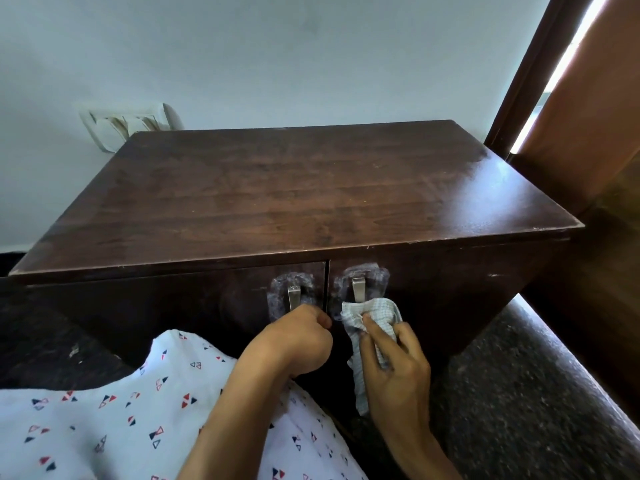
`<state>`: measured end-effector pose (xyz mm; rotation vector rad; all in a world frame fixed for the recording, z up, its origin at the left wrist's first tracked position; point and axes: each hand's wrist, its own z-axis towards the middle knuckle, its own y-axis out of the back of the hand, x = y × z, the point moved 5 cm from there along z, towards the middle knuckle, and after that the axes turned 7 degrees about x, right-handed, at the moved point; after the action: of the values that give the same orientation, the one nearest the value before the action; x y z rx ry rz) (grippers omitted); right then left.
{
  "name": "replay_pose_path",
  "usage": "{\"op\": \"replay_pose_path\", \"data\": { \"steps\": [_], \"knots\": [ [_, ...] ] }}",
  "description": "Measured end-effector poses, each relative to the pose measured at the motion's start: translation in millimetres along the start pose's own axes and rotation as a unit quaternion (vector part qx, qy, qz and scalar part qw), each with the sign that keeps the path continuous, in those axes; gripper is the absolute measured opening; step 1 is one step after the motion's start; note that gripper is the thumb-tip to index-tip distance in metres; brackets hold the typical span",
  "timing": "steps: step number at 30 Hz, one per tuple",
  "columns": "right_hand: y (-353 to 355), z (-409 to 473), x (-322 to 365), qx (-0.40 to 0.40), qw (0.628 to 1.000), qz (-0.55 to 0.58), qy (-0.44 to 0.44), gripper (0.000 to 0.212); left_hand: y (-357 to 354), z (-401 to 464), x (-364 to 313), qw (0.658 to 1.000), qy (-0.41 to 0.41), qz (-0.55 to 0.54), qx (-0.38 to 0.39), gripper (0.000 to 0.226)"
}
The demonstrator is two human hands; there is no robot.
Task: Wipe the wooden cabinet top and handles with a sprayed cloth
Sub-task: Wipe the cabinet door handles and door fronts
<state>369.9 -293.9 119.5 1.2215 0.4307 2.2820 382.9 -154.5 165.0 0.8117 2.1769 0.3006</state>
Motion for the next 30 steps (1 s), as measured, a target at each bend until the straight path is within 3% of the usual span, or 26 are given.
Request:
{"op": "replay_pose_path", "data": {
  "steps": [4,11,15,19,25,27,30],
  "knots": [
    [2,15,11,-0.044,0.999,0.014,0.024,0.029,2,2,2,1.0,-0.001,-0.008,-0.005,0.047],
    [-16,0,-17,-0.008,0.998,-0.018,0.052,0.03,3,0,-2,0.999,-0.01,-0.037,-0.012,0.042],
    [-21,-6,-40,-0.008,1.0,-0.005,0.007,0.023,3,1,-1,0.999,-0.006,-0.04,-0.011,0.04],
    [-15,-23,-36,-0.009,0.998,-0.016,0.064,0.025,3,2,2,0.999,0.002,-0.035,-0.008,0.041],
    [-15,3,-18,-0.098,0.984,-0.022,0.15,0.015,4,3,1,0.999,0.01,-0.035,-0.007,0.036],
    [-21,8,-19,-0.093,0.978,-0.033,0.187,0.007,3,2,2,0.999,0.01,-0.037,-0.008,0.038],
    [-31,7,-28,-0.064,0.983,-0.047,0.167,0.007,3,1,1,0.999,0.002,-0.039,-0.006,0.038]
  ]
}}
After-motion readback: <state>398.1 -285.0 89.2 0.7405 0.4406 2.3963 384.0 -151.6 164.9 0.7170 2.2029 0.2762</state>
